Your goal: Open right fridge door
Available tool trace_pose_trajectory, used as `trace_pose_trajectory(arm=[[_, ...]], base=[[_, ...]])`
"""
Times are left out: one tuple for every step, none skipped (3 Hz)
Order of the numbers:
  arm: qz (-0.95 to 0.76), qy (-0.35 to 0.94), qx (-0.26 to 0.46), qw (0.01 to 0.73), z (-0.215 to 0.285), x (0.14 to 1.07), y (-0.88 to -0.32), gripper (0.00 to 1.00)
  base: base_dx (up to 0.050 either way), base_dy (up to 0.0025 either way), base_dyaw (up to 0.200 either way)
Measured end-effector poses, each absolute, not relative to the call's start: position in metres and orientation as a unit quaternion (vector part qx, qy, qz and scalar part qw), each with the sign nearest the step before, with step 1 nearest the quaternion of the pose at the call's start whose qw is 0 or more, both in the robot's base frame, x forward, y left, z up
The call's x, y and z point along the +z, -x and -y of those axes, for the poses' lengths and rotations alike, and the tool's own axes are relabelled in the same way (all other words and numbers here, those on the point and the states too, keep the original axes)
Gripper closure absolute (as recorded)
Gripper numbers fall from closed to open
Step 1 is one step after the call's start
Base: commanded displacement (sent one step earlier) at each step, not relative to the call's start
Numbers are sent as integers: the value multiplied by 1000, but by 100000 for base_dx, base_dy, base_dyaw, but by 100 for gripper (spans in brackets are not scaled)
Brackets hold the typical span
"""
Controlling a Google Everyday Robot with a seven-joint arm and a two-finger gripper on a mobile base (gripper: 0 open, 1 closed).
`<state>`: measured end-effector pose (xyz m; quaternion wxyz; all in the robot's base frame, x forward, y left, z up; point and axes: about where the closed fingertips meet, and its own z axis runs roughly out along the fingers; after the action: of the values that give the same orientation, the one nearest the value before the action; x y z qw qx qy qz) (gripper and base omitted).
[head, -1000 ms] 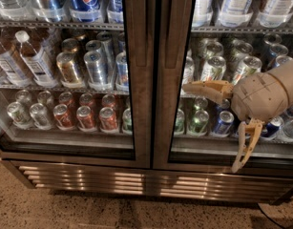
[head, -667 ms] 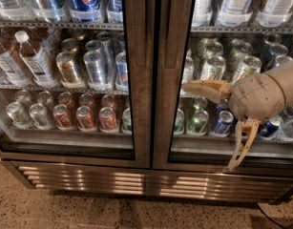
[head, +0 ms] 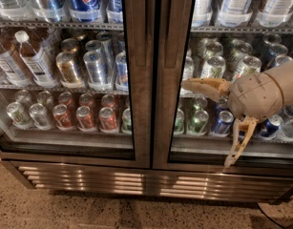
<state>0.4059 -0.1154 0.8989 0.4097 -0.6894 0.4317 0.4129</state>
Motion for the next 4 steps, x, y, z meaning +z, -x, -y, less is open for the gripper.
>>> trace_pose_trajectory(arm=[[-443,660,402,455,119,904,-412,0],[-456,630,380,501,125,910,-415,0],[-464,610,363,530,129,914,-417,0],[-464,610,363,530,129,914,-417,0]], base=[[0,0,0],[0,0,0],[0,0,0],[0,0,0]])
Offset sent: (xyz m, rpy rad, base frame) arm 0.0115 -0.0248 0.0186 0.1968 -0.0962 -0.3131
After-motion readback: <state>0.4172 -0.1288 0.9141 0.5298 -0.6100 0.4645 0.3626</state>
